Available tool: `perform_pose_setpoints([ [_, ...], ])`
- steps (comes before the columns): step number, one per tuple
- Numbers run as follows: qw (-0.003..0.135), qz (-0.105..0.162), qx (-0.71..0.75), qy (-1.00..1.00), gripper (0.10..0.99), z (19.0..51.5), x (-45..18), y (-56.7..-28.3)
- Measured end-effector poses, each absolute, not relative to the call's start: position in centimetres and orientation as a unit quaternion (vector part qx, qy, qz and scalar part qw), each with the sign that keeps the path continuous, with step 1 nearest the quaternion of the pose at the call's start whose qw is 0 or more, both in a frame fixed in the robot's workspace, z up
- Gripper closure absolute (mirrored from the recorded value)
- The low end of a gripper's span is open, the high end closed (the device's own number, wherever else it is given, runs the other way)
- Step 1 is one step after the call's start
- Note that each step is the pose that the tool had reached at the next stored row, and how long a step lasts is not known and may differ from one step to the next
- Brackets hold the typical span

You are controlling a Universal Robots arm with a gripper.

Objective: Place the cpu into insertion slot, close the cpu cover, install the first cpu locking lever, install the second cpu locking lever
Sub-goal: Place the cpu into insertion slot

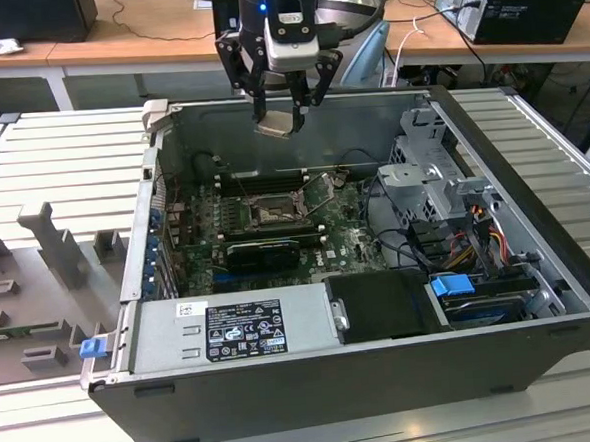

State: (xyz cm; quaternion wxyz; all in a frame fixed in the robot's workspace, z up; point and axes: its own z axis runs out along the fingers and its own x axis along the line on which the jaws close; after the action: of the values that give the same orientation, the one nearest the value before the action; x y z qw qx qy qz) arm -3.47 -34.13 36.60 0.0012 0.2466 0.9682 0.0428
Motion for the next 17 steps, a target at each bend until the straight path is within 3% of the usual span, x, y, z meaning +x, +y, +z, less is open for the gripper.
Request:
perform_pose_setpoints([
  [17,0.003,0.043,0.282,0.958,0.561,36.59,-3.47,-34.13],
])
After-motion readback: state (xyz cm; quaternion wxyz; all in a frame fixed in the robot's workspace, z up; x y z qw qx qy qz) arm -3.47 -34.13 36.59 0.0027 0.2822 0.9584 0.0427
